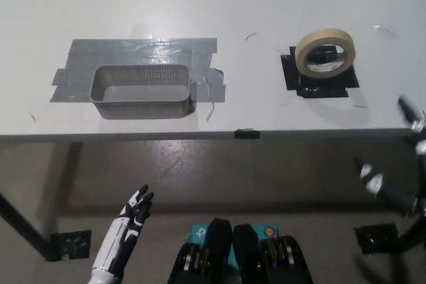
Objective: The robot picks the tape placed on the black area with right hand and places it in the small grey container.
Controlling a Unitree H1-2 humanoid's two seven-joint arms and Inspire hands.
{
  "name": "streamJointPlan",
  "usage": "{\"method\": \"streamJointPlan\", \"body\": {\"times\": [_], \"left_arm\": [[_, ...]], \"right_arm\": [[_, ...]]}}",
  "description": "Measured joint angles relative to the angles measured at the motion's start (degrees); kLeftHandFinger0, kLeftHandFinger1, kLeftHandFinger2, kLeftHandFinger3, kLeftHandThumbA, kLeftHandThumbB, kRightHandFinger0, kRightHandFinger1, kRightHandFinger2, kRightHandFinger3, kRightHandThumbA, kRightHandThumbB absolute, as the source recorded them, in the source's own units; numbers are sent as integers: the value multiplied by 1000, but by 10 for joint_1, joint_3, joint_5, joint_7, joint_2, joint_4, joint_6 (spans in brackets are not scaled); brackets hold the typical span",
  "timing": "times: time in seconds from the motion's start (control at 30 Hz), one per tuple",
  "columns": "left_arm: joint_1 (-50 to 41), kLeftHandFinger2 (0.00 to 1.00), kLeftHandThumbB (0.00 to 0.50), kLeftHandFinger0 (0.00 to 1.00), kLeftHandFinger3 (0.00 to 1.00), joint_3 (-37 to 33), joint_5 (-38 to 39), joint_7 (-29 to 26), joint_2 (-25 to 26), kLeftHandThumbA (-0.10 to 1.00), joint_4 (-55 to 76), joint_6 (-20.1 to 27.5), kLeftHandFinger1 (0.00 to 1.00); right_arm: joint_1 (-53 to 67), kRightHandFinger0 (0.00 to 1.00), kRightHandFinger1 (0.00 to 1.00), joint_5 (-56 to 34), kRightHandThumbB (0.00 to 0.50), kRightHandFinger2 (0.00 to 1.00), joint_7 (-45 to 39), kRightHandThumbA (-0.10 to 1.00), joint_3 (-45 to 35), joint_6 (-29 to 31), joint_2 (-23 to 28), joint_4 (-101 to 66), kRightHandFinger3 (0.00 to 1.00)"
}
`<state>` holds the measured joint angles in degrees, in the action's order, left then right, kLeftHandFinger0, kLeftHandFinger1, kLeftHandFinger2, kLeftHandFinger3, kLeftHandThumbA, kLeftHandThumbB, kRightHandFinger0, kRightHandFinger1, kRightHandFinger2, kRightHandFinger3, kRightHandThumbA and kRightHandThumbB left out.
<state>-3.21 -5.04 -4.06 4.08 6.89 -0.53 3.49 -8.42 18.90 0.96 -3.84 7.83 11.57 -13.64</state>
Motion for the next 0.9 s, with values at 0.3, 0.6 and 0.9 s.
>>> {"method": "streamJointPlan", "body": {"times": [0.3, 0.6, 0.9], "left_arm": [[-2, 1000, 154, 1000, 1000, 0, 0, 2, 1, 951, 1, 0, 1000], [0, 1000, 155, 1000, 1000, 0, 1, 2, 3, 931, 2, 0, 1000], [0, 1000, 154, 1000, 1000, 1, 1, 2, 3, 928, 2, 0, 1000]], "right_arm": [[-194, 1000, 1000, 110, 399, 1000, -31, 705, 39, -107, 89, 72, 1000], [-321, 1000, 1000, 189, 464, 1000, -46, 818, 123, -179, 105, 239, 1000], [-387, 1000, 1000, 211, 500, 1000, -73, 884, 189, -212, 105, 349, 1000]]}}
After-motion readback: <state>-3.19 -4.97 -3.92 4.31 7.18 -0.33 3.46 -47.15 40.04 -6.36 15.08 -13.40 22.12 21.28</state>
